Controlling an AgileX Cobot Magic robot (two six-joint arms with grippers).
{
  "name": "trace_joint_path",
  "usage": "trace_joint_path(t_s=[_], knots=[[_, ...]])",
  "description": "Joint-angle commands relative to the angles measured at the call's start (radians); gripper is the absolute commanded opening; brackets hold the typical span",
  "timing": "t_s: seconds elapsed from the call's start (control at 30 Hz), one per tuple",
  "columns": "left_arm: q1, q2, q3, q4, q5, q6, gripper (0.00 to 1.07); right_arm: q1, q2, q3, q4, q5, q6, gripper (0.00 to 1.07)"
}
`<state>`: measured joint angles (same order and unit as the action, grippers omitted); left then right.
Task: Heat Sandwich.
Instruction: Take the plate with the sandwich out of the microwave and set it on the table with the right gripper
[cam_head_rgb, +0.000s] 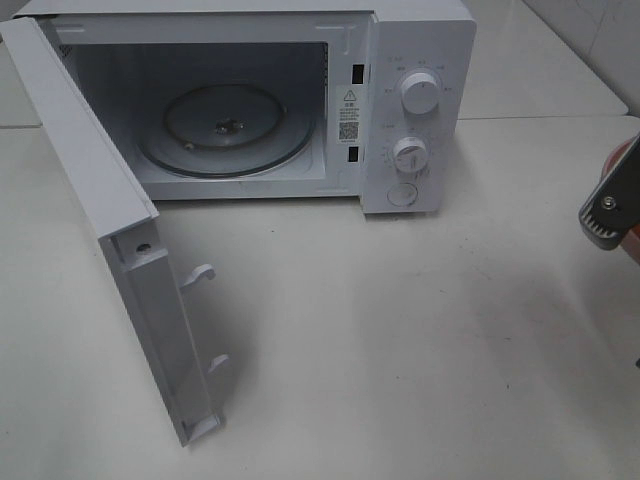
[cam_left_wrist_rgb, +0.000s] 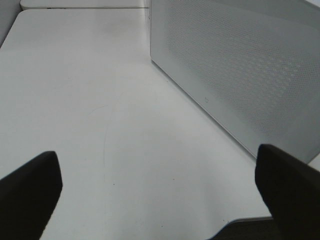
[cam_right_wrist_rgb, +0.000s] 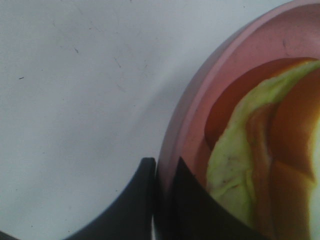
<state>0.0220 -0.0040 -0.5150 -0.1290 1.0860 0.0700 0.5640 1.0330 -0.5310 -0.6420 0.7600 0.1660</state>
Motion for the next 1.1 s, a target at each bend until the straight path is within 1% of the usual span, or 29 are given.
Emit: trace_joint_path(t_s=[0.03,0.13,0.3,0.37,0.43,0.53,0.7,0.8,1.0,1.1], knots=[[0.001,-0.006,0.0,-0.003,-0.011,-0.006,0.98,0.0,-0.003,-0.003,-0.039,-0.001,0.048,0.01],[0.001,-0.006,0.0,-0.003,-0.011,-0.006,0.98,0.0,0.009,-0.003,-0.039,0.001,0.073,0.0],[0.001,-0.006,0.0,-0.003,-0.011,-0.006,0.98,0.0,0.089,-0.018,-0.038,0.013,0.132,0.0],[0.001,-0.006,0.0,-0.003,-0.011,-0.006,0.98,0.0,0.144,-0.039,-0.039,0.012,0.179,0.0],[0.001,-0.006,0.0,-0.003,-0.011,-0.006,0.98,0.0,0.159,-0.048,-0.039,0.013,0.197,0.0],[0.001,-0.006,0.0,-0.003,-0.011,-0.006,0.98,0.0,0.237,-0.091,-0.039,0.012,0.252,0.01],[0.001,-0.006,0.0,-0.003,-0.011,-0.006,0.98,0.0,0.304,-0.125,-0.039,0.01,0.306,0.01],[0.001,-0.006,0.0,-0.003,-0.011,-0.006,0.98,0.0,0.368,-0.154,-0.039,0.006,0.379,0.02],[0.001,-0.006,0.0,-0.003,-0.011,-0.006,0.98,0.0,0.427,-0.164,-0.048,-0.021,0.465,0.03],[0.001,-0.006,0.0,-0.003,-0.011,-0.006,0.98,0.0,0.454,-0.164,-0.089,-0.037,0.542,0.03]])
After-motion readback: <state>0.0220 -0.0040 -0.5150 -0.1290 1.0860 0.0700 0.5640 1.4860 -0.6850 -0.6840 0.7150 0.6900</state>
